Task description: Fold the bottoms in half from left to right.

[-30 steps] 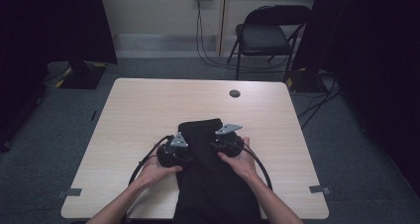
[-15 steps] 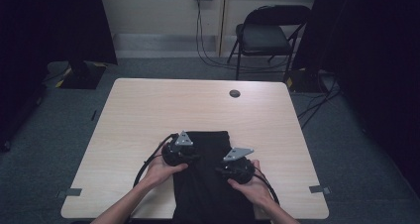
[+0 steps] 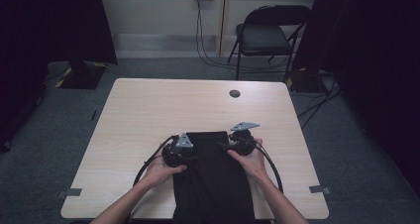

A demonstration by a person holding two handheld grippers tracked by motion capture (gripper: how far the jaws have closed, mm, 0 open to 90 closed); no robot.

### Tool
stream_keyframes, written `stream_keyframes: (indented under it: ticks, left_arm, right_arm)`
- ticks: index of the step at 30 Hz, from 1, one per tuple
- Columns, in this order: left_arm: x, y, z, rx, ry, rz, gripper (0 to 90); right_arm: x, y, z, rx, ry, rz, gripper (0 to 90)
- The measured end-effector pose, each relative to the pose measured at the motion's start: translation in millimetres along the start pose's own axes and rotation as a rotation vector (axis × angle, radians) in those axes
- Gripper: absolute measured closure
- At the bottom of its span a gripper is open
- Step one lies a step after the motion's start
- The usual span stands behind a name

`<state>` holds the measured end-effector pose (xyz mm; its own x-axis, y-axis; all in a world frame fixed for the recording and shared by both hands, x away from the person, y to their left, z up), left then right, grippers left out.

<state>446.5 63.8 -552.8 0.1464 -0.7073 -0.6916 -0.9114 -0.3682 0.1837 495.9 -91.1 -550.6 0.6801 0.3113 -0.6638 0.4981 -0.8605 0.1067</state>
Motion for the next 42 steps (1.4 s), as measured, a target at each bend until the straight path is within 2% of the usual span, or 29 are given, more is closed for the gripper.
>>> stream_keyframes:
  ticks: [1,2,3,5,8,10,12,15,17,18,19,20,22,23,24,26,27,29,32,35,36,38,40,42]
  left_arm:
    - [0.1,0.0,-0.1,0.000,0.000,0.000,66.7]
    - [0.1,0.2,-0.1,0.001,-0.001,-0.001,66.7]
    - [0.2,0.3,-0.1,0.001,0.000,-0.003,66.7]
    - [0.3,0.3,-0.1,0.003,0.000,-0.006,66.7]
    - [0.2,0.3,-0.1,-0.001,0.004,-0.006,66.6]
    - [0.2,0.5,-0.3,-0.016,0.008,-0.007,66.1]
    - [-0.7,1.9,-0.7,-0.026,0.006,0.007,61.7]
    - [-8.5,2.2,-5.4,-0.081,0.040,0.037,53.0]
    - [-20.0,0.8,-11.0,-0.059,0.068,0.005,51.3]
    - [-26.3,-1.6,-13.0,-0.069,0.095,-0.007,49.9]
    - [-32.9,-6.6,-13.0,-0.090,0.115,-0.032,43.9]
    - [-39.0,-13.5,-11.2,-0.107,0.130,-0.060,41.4]
    - [-45.8,-27.8,-2.9,-0.160,0.142,-0.083,39.6]
    - [-47.9,-40.3,7.8,-0.214,0.138,-0.093,35.4]
    - [-47.9,-40.3,7.8,-0.214,0.138,-0.093,35.0]
    - [-46.2,-46.8,14.7,-0.265,0.151,-0.066,33.9]
    - [-44.6,-47.3,16.4,-0.277,0.148,-0.047,33.5]
    - [-41.0,-48.4,17.6,-0.276,0.130,-0.057,34.1]
    - [-37.0,-47.9,18.2,-0.259,0.111,-0.057,41.4]
    - [-33.5,-46.1,19.4,-0.264,0.107,-0.036,51.9]
    - [-31.0,-44.3,20.1,-0.261,0.100,-0.027,51.9]
    - [-28.1,-42.6,18.9,-0.234,0.096,-0.052,54.5]
    - [-25.2,-39.7,16.9,-0.224,0.099,-0.046,55.7]
    - [-22.4,-37.8,15.2,-0.205,0.095,-0.065,59.7]
  right_arm:
    - [3.0,-1.4,4.0,-0.015,-0.012,0.009,36.1]
    - [3.9,-2.6,6.1,-0.008,-0.014,0.000,36.0]
    - [3.9,-2.2,7.2,0.000,-0.010,-0.004,35.7]
    - [3.0,-2.9,9.4,-0.021,0.004,0.008,35.8]
    - [0.8,-5.1,11.2,-0.026,0.004,0.018,37.7]
    - [-0.1,-6.5,11.4,-0.023,0.011,0.016,42.7]
    - [-1.4,-8.4,11.7,-0.024,0.015,0.006,48.0]
    - [-3.6,-13.0,11.9,-0.033,0.021,-0.024,61.9]
    - [-3.9,-13.8,11.8,-0.030,0.023,-0.028,64.5]
    - [-4.4,-14.7,12.2,-0.024,0.026,-0.041,67.8]
    - [-4.8,-15.4,12.8,-0.016,0.035,-0.048,69.7]
    - [-4.9,-15.4,12.9,-0.017,0.036,-0.047,70.0]
    - [-4.9,-15.7,12.7,-0.019,0.033,-0.048,70.3]
    - [-5.1,-16.3,12.8,-0.019,0.032,-0.049,71.7]
    - [-5.1,-16.3,12.8,-0.019,0.032,-0.049,71.7]
    - [-5.2,-16.6,12.8,-0.016,0.032,-0.049,72.1]
    - [-5.2,-16.5,12.9,-0.017,0.033,-0.051,72.3]
    - [-5.3,-16.7,12.9,-0.017,0.035,-0.050,72.5]
    - [-5.4,-16.8,12.9,-0.019,0.038,-0.049,72.9]
    - [-5.4,-16.7,12.8,-0.015,0.038,-0.050,73.2]
    - [-5.4,-16.7,12.8,-0.015,0.038,-0.050,73.2]
    - [-5.4,-17.0,12.7,-0.014,0.041,-0.047,73.5]
    - [-5.2,-17.0,12.4,-0.009,0.041,-0.046,73.7]
    - [-4.5,-16.5,12.0,0.003,0.045,-0.049,74.2]
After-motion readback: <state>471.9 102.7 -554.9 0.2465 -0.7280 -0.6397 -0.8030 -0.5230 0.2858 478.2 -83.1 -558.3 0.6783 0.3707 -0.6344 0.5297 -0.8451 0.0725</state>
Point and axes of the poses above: each handheld gripper's, and its own axes: x roughly forward along the jaws, z roughly out of its underside, y roughly to its right, the point moved 9 cm from there along x, roughly forward along the jaws, and after that the axes turned 15 degrees about z, right-handed, at the moved point
